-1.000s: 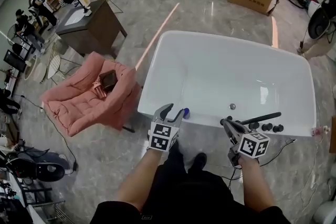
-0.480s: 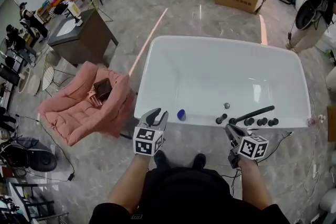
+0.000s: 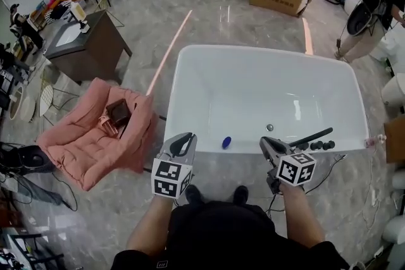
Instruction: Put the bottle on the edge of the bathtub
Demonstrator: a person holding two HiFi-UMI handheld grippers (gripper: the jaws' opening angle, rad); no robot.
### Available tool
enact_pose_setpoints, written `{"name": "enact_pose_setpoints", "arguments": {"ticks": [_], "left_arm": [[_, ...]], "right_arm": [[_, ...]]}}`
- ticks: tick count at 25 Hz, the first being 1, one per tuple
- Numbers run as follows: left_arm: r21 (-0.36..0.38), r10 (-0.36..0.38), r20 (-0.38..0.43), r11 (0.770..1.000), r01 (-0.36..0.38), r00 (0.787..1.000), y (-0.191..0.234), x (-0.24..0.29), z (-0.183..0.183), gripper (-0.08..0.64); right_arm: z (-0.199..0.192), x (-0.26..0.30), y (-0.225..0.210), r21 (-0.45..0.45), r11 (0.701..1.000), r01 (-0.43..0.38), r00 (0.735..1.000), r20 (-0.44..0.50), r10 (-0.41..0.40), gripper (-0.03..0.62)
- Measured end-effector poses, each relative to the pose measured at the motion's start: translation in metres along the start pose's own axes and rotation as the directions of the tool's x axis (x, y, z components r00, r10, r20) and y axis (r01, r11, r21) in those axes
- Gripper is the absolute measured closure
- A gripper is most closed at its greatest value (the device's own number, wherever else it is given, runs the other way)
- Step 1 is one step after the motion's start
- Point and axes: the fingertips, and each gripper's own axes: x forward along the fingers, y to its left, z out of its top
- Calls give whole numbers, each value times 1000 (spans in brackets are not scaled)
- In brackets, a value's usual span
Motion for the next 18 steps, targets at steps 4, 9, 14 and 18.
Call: {"name": "enact_pose_setpoints", "arguments": {"ticks": [4, 9, 14, 18], "left_arm": [[57, -31, -17, 998, 32, 999, 25, -13, 6, 527], [9, -135, 49, 991, 135, 990, 48, -32, 31, 549], [12, -181, 118, 983, 181, 976, 62, -47, 64, 549], [41, -153, 184, 988, 148, 971, 74, -58, 90, 549]], "right_arm": [[28, 3, 36, -79, 997, 7, 999, 42, -4, 580], [45, 4, 69, -145, 989, 42, 996, 84, -30, 580], [73, 8, 95, -191, 979, 73, 987, 155, -43, 580], [94, 9, 118, -265, 963, 50, 982, 188, 0, 580]]}}
